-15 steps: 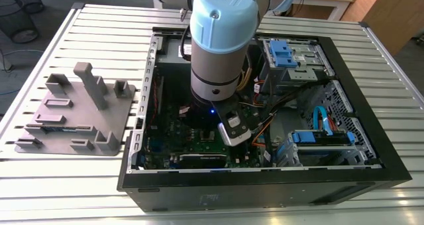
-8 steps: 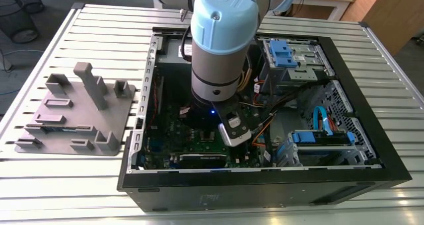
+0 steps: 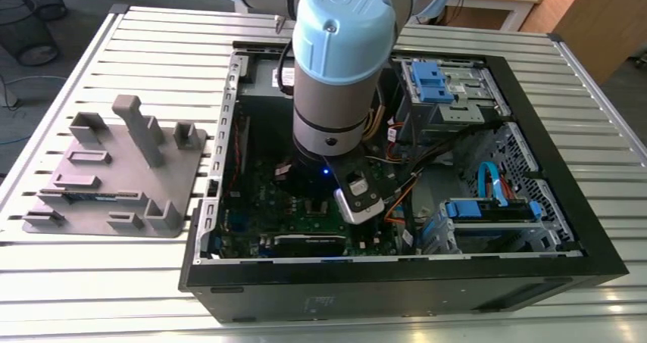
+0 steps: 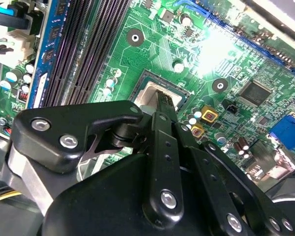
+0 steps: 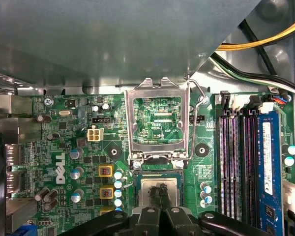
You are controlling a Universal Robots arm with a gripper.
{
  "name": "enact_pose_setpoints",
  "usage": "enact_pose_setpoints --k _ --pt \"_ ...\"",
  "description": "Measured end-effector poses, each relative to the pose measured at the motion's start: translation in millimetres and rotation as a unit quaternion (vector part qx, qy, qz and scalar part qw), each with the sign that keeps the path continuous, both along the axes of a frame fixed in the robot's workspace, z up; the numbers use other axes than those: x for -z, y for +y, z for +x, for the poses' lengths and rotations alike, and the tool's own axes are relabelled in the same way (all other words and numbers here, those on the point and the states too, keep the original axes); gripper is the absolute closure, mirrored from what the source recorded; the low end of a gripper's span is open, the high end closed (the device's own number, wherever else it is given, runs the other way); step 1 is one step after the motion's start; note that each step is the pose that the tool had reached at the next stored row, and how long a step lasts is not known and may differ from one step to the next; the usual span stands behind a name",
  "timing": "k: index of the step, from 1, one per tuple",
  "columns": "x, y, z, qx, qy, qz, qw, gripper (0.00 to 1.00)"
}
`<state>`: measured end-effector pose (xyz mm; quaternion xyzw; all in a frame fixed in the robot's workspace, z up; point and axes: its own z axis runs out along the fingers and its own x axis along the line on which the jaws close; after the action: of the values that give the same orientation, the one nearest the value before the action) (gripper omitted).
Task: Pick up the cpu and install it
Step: 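Place the cpu into insertion slot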
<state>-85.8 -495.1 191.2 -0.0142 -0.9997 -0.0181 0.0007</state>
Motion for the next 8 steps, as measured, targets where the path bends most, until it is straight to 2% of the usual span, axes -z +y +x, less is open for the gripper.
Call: enact_pose_setpoints --k 5,8 --pt "0.1 0.2 0.1 0.0 -0.0002 0.0005 1.0 0.89" --pt "-4.3 0.6 0.3 0.0 -0.0008 0.0018 1.0 0.89"
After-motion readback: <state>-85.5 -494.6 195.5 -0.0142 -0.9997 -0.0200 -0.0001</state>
